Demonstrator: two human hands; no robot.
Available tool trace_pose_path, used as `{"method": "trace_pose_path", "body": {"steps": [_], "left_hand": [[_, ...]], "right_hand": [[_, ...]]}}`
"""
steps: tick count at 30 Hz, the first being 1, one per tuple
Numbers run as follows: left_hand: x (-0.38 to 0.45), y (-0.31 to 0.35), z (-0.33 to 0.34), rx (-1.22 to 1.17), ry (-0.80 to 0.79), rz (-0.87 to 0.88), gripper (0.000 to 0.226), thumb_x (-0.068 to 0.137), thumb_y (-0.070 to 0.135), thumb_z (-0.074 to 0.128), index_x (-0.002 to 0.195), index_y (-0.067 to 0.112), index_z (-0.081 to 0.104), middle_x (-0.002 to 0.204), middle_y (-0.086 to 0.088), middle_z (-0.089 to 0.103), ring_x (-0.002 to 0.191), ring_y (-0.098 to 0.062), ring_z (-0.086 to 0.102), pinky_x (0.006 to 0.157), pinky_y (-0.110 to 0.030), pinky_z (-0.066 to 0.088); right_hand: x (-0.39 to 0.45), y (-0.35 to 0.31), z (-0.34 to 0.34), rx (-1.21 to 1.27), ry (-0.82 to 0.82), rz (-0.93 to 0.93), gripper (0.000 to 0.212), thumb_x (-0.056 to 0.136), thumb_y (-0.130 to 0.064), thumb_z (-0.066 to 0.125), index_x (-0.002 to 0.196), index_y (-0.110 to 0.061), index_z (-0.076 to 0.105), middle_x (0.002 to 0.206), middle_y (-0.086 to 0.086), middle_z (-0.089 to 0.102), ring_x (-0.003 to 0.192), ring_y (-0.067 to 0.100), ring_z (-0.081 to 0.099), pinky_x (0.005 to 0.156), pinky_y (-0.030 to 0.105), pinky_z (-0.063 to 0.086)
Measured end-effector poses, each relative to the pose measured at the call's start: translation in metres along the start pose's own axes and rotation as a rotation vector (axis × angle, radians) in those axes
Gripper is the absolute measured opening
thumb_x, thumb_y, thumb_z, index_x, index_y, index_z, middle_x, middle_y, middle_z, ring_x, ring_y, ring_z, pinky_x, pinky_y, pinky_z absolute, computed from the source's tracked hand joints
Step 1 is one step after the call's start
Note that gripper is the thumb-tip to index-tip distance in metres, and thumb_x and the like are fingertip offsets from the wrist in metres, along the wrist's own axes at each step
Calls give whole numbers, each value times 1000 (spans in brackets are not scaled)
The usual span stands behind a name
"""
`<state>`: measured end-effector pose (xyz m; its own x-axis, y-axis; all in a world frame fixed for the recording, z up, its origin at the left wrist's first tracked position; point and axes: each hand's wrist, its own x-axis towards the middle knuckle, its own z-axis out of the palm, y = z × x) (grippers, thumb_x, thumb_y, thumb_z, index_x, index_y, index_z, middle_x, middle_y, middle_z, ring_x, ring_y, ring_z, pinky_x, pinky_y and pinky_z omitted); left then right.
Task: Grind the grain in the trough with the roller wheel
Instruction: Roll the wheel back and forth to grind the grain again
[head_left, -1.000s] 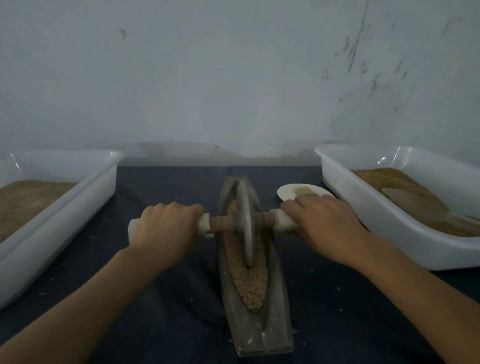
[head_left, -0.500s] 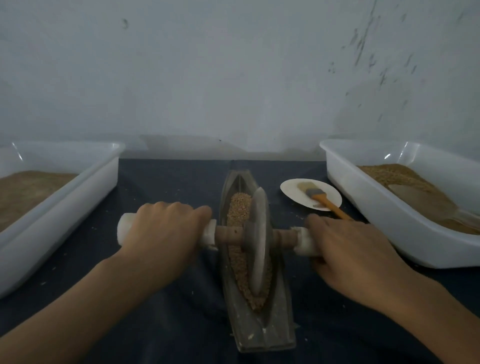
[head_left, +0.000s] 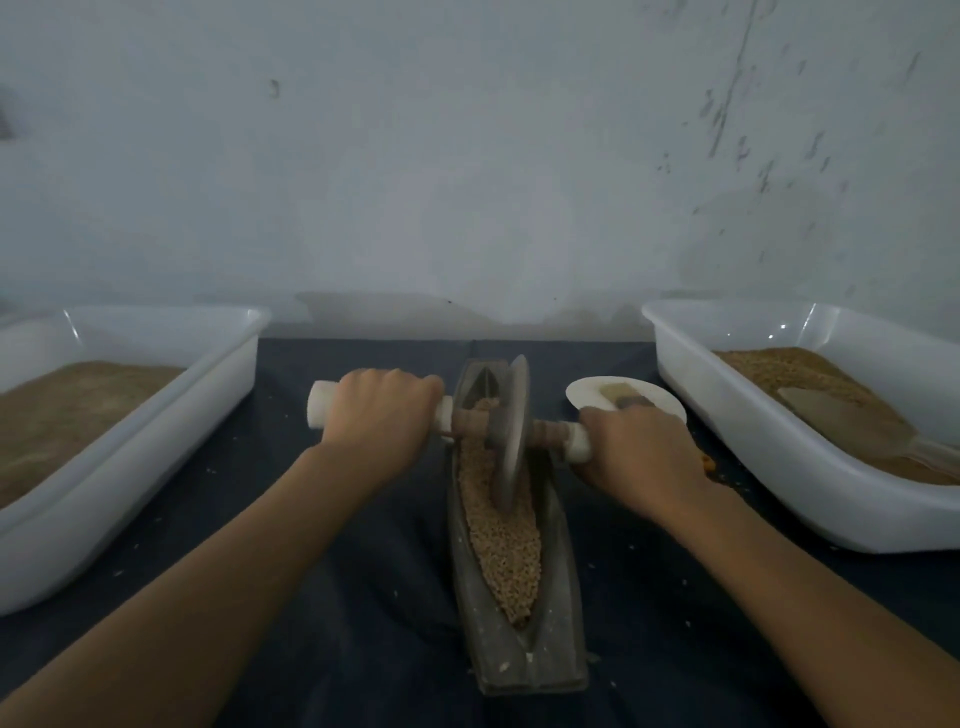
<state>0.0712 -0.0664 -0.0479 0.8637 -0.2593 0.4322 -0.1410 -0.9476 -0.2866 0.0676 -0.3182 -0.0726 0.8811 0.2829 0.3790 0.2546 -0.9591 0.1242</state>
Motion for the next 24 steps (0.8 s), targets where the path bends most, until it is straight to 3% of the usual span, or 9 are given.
{"method": "trace_pose_path", "body": {"steps": [3,5,8,10,12,15,19,22,24], "left_hand": [[-39,1,-8,-28,18,11,26,80,33,60,77,30,35,70,9,49,61,-17,45,56,-30,29],[-58,1,-11,-37,50,18,25,77,36,62,77,32,37,68,11,50,59,-14,47,54,-28,29],[-57,1,-10,-31,48,13,27,77,38,63,77,33,36,67,12,46,59,-13,45,54,-28,29],[-43,0,-4,-46,25,5,27,78,36,62,76,33,36,66,12,43,59,-12,41,55,-29,29],[-25,-3,6,-74,0,-10,26,78,32,60,73,32,35,64,11,41,58,-14,40,56,-29,29],[0,-9,23,-143,-12,-48,30,79,28,58,67,31,31,61,10,41,58,-18,43,57,-30,33],[19,-12,24,-186,-34,-51,24,81,27,57,71,30,37,76,4,60,69,-24,57,66,-34,46],[7,-8,12,-153,-35,-28,21,83,27,57,76,30,38,79,6,59,66,-20,52,63,-32,41],[-15,-5,6,-82,5,-10,25,82,29,60,77,30,35,73,9,51,61,-16,43,58,-30,33]], "right_hand": [[-35,-2,-20,-70,26,-86,30,78,-48,62,73,-35,35,63,-8,47,53,9,37,44,25,21],[-51,-7,-31,-79,-12,-91,33,78,-51,61,74,-35,31,59,-10,43,51,6,37,44,25,24],[-55,-12,-35,-51,-99,-50,29,84,-54,55,82,-37,33,65,-11,45,57,6,41,48,24,29],[-46,-16,-36,-61,-92,1,27,85,-52,54,81,-35,35,70,-10,47,57,8,39,48,26,25],[-31,-19,-33,-72,-54,33,21,86,-48,56,82,-31,43,80,-6,54,61,13,43,51,28,33],[-4,-23,-25,-102,-55,70,14,87,-39,56,89,-26,53,81,-2,55,73,20,55,64,34,45],[13,-26,-22,-55,-145,132,19,89,-33,58,105,-23,54,97,4,61,93,26,59,89,49,46],[-2,-22,-26,-46,-77,61,14,89,-37,56,94,-24,55,86,0,58,81,21,57,72,38,49],[-21,-17,-29,-28,-43,-7,19,86,-43,58,83,-28,46,81,-4,56,75,16,54,55,28,38]]}}
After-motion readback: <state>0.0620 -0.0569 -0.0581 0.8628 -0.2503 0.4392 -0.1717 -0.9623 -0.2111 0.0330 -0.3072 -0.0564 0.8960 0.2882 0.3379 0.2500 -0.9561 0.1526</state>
